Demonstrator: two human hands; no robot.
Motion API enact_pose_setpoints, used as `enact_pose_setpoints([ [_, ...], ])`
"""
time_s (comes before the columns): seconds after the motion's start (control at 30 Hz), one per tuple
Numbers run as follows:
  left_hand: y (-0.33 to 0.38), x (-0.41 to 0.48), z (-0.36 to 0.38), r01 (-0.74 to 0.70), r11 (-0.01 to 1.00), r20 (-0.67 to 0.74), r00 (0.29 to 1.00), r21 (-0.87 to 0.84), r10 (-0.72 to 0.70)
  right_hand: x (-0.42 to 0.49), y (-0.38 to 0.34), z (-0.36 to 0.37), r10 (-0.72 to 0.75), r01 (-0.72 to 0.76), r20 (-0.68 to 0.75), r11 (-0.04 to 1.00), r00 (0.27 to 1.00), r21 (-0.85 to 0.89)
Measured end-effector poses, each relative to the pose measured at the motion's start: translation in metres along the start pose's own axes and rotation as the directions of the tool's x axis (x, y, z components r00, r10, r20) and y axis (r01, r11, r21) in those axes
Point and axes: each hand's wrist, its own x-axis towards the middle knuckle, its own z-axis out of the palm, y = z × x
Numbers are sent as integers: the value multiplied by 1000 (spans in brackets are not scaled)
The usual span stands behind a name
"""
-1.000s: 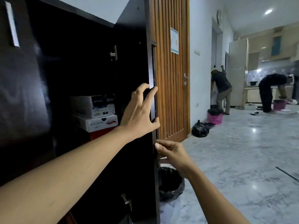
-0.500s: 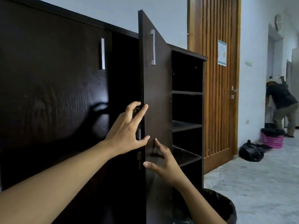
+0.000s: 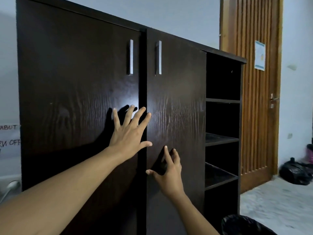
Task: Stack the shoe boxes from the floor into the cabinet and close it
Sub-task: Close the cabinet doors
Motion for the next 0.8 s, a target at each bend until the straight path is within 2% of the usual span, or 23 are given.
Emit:
enact_pose_setpoints([
  [0.4, -1, 13, 27, 65, 985, 40, 997, 162, -72, 18, 5, 24, 37, -31, 22, 973, 999, -231],
  [0.5, 3, 13, 23, 78, 984, 67, 994, 158, -89, 18, 2, 16, 39, -23, 59, 967, 997, -255],
  [0.67, 12, 9, 4, 77, 990, 133, 987, 119, -93, 20, -4, -20, 61, -11, 207, 972, 976, -236],
  [0.8, 25, -4, -5, 37, 999, 176, 984, 16, -40, 4, -1, -62, 91, -34, 197, 961, 976, -275],
])
